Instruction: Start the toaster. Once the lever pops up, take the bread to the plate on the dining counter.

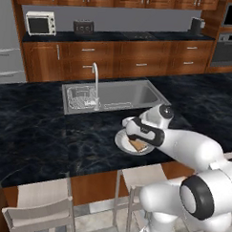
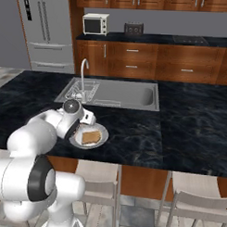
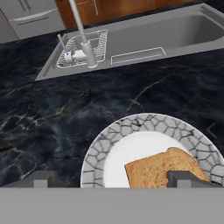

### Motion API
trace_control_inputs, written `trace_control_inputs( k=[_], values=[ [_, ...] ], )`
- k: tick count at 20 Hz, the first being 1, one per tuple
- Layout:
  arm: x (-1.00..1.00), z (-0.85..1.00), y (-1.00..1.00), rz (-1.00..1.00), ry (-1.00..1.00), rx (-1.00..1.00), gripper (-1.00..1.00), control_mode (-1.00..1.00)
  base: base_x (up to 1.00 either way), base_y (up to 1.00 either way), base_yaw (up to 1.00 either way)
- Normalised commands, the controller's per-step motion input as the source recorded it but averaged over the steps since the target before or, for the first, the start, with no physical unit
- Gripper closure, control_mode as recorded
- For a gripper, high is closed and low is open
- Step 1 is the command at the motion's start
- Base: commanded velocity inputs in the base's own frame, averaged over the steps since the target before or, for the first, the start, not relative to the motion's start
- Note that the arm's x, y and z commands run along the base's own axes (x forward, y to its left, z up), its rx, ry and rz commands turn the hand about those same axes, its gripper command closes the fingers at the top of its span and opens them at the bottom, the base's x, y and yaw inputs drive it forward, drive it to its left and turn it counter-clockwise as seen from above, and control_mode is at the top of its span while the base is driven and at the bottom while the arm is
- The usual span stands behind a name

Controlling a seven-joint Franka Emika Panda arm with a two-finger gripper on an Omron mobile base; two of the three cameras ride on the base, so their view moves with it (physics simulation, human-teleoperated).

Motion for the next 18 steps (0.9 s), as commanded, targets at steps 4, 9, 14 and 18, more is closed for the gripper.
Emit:
trace_control_inputs(
  k=[4, 9, 14, 18],
  values=[
    [0.0, 0.38, -0.07, -0.08, 0.0, -0.01, -1.0, -1.0, 0.0, 0.0, 0.0],
    [0.0, 0.5, 0.0, -0.12, 0.02, -0.02, -1.0, -1.0, 0.0, 0.0, 0.0],
    [-0.29, 0.44, 0.0, -0.13, 0.05, -0.04, -1.0, -1.0, 0.0, 0.0, 0.0],
    [-0.86, 0.17, 0.0, -0.05, 0.04, -0.02, -1.0, -1.0, 0.0, 0.0, 0.0]
  ],
)
